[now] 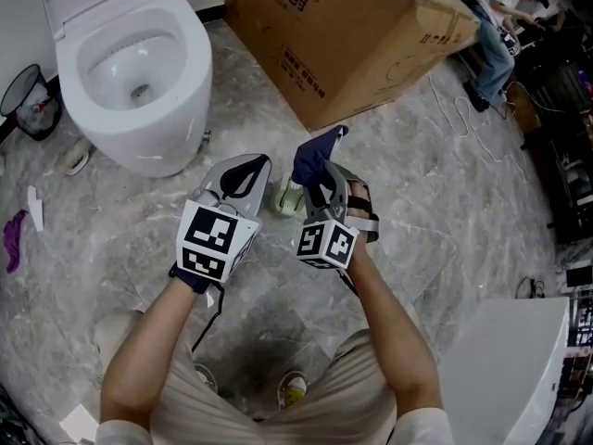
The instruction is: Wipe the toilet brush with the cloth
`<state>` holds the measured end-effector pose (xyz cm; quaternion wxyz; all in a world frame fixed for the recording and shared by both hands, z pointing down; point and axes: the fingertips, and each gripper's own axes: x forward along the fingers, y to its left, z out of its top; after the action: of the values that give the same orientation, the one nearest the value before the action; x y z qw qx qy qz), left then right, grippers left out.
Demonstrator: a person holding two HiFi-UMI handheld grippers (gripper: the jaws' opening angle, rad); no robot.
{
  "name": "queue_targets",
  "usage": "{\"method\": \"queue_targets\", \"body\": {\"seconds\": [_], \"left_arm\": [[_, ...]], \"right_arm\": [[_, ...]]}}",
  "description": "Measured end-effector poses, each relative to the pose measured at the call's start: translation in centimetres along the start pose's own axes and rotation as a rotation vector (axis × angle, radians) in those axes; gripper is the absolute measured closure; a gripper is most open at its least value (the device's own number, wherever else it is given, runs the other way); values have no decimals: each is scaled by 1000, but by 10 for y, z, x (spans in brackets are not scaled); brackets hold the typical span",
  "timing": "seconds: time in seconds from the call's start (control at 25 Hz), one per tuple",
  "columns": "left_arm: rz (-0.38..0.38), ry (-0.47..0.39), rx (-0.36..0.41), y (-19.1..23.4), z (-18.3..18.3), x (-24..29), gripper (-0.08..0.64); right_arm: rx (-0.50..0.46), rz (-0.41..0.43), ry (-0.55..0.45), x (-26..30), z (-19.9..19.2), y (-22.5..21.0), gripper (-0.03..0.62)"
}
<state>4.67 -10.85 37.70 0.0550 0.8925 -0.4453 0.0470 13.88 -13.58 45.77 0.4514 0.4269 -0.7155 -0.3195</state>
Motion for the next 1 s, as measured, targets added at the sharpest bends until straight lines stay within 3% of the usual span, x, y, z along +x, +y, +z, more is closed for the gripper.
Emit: {"method": "queue_targets", "body": {"seconds": [0.2, 0.36, 0.6, 0.76, 0.88, 1.0], "left_arm": [[1, -7, -5, 1, 4, 0, 560], [3, -10, -8, 1, 5, -1, 560], [-1, -16, -7, 0, 8, -2, 560], [-8, -19, -4, -2, 10, -2, 560], [-7, -17, -3, -2, 10, -1, 560], [-9, -17, -4, -3, 11, -1, 560]], "right_arm": [[27, 91, 20, 2, -8, 22, 408], [23, 88, -14, -3, 3, 20, 408], [102, -146, -121, -33, 39, -56, 408], [184, -279, -133, -51, 35, -102, 408], [222, -337, -108, -55, 15, -119, 407], [252, -334, -73, -51, -4, -118, 407]]}}
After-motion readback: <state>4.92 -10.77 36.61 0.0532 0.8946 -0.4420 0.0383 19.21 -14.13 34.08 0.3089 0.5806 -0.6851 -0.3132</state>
